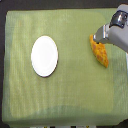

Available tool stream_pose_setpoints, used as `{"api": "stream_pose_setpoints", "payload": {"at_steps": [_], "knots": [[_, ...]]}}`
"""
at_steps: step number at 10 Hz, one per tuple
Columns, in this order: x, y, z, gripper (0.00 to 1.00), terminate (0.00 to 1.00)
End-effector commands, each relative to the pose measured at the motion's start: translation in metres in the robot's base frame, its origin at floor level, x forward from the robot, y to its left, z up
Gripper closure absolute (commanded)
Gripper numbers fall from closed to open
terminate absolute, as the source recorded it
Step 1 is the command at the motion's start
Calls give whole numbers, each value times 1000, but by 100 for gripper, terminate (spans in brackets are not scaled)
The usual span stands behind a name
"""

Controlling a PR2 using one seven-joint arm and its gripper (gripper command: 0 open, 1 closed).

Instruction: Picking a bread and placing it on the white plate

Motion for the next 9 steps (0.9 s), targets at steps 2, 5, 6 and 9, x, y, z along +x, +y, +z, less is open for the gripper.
{"api": "stream_pose_setpoints", "payload": {"at_steps": [2, 5, 6, 9], "knots": [[-2, 1, -8, 0, 0], [6, 7, -18, 0, 0], [14, 7, -21, 0, 0], [33, 0, -45, 0, 0]]}}
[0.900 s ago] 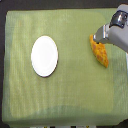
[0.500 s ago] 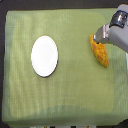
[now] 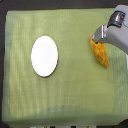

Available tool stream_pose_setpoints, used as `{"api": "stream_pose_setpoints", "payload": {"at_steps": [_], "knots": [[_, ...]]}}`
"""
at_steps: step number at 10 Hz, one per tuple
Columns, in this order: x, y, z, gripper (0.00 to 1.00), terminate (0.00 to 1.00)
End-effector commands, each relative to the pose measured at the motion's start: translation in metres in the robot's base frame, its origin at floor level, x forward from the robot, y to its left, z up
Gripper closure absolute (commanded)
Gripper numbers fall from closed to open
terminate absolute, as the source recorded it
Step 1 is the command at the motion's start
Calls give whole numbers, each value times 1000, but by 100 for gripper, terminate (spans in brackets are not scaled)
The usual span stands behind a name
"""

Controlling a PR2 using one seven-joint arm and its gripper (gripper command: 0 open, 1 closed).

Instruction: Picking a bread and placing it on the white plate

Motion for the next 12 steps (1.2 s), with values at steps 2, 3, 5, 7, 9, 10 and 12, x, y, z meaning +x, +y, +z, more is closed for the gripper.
{"api": "stream_pose_setpoints", "payload": {"at_steps": [2, 3, 5, 7, 9, 10, 12], "knots": [[35, -2, -46, 0, 0], [35, 0, -58, 0, 0], [37, 1, -79, 0, 0], [46, -9, -95, 0, 0], [44, -17, -114, 0, 0], [40, -13, -124, 0, 0], [38, -7, -139, 0, 0]]}}
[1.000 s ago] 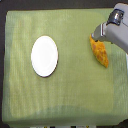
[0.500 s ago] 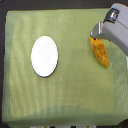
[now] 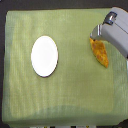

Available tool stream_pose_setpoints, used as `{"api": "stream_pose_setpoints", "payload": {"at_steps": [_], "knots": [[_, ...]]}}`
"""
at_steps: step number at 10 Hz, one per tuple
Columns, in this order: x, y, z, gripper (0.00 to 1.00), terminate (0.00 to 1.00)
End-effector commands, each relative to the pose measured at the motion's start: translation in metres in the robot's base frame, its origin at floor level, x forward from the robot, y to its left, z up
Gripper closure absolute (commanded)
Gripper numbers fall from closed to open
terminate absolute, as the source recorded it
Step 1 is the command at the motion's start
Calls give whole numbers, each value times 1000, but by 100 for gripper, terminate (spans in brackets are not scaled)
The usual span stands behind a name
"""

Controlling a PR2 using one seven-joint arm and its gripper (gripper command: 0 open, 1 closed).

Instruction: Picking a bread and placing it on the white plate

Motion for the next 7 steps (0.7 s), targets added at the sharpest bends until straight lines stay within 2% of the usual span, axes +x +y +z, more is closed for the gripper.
{"api": "stream_pose_setpoints", "payload": {"at_steps": [1, 7], "knots": [[0, 4, -38, 0, 0], [-12, 10, -60, 0, 0]]}}
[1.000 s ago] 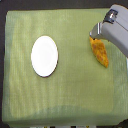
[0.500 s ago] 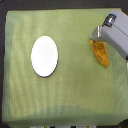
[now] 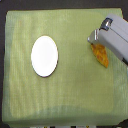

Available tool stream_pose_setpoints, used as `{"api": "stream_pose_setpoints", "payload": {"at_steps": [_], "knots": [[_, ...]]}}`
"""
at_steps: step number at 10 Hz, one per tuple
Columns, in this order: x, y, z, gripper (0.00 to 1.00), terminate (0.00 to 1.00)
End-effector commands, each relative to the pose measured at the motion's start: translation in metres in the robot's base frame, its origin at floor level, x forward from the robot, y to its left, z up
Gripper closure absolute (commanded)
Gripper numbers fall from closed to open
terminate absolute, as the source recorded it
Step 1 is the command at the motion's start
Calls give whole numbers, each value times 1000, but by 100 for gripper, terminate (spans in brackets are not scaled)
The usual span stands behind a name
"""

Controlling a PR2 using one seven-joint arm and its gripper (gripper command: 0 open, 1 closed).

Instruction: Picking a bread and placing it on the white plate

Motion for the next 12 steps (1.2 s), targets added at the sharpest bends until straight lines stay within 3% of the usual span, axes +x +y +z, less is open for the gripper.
{"api": "stream_pose_setpoints", "payload": {"at_steps": [1, 7, 8, 12], "knots": [[-11, 2, -20, 0, 0], [-7, 5, -25, 0, 0], [-6, 7, -20, 100, 0], [3, 3, -9, 100, 0]]}}
